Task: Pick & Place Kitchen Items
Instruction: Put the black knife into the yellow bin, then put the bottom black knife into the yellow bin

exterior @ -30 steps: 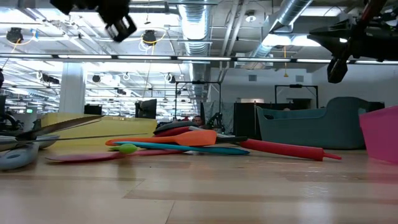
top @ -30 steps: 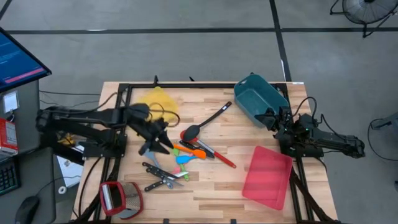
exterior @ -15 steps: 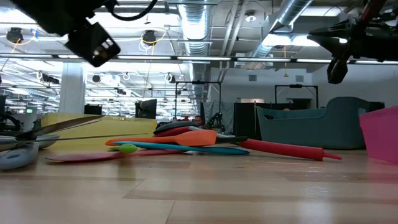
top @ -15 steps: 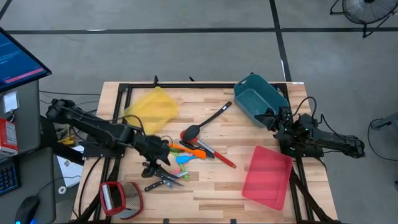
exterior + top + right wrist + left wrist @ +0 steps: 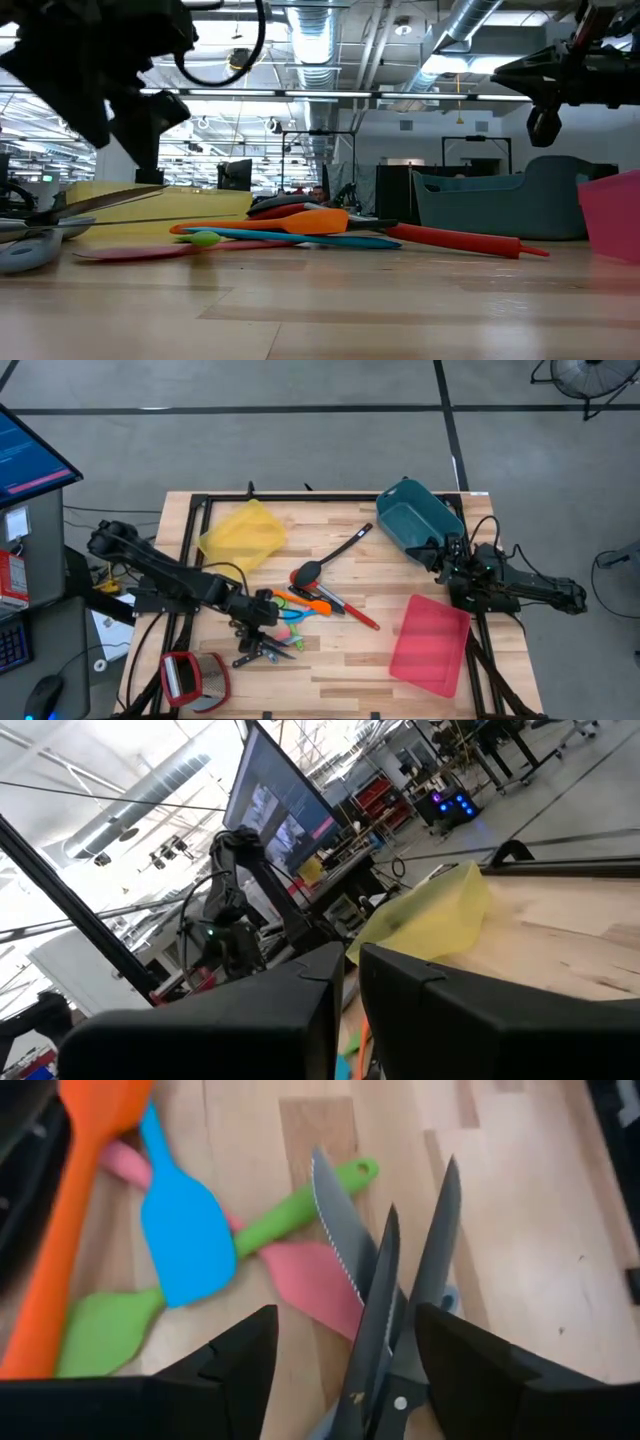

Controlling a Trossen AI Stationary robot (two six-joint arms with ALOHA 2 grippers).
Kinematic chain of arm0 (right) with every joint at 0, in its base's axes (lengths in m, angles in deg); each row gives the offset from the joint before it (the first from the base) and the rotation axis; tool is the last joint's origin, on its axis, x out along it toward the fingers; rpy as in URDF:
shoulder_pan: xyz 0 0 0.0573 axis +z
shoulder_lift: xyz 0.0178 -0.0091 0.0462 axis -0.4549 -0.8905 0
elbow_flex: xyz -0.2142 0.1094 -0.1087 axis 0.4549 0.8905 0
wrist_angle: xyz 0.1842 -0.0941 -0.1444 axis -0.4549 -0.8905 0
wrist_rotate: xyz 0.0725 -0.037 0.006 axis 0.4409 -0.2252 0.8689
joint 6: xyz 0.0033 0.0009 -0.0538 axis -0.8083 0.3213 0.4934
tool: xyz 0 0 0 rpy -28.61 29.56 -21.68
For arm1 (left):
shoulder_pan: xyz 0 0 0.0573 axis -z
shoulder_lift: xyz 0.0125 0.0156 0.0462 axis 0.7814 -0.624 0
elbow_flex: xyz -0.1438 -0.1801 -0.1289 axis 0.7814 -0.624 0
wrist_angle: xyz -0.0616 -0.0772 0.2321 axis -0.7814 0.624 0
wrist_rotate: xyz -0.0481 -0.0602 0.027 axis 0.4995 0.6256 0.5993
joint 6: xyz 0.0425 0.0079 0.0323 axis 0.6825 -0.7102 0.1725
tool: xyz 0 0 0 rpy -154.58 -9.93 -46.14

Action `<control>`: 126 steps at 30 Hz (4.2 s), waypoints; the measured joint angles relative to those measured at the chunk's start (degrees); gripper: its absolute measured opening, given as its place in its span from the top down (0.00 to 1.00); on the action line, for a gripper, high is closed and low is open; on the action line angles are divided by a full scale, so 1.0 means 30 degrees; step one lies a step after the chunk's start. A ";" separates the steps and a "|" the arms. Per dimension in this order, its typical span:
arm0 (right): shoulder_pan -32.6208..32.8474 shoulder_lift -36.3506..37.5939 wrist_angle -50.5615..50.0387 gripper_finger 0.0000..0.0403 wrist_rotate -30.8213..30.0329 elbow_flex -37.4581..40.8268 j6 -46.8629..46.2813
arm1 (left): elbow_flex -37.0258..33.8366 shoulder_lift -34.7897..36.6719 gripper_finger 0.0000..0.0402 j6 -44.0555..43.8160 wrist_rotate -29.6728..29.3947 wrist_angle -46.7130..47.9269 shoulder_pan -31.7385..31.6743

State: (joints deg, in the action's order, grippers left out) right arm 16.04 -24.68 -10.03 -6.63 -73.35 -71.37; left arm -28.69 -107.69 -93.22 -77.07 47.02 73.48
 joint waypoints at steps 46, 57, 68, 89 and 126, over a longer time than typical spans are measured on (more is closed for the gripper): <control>-0.0010 -0.0001 -0.1320 0.92 -0.0899 -0.0002 0.0044 | -0.2106 -0.2754 0.98 -0.0011 0.5617 -0.4411 -0.1282; 0.0004 0.0005 -0.1349 0.93 -0.0941 -0.0002 0.0030 | -0.2120 -0.2718 0.99 -0.0028 0.5523 -0.4582 -0.1282; 0.0004 -0.0001 -0.1360 0.94 -0.0941 -0.0002 0.0007 | -0.2127 -0.1172 1.00 -0.0557 0.5311 -0.4674 -0.1290; -0.0003 0.0006 -0.2159 0.94 -0.0940 0.0005 0.0051 | -0.2120 0.5747 0.98 -0.2168 0.0018 -0.1000 -0.2379; -0.0010 0.0006 -0.2522 0.91 -0.0933 -0.0002 0.0554 | -0.5056 0.4220 0.51 -0.7521 -0.1060 0.0462 0.3563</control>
State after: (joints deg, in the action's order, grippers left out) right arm 16.01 -24.66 -17.59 -9.43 -73.36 -69.71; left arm -43.86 -95.03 -115.78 -80.25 48.41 84.17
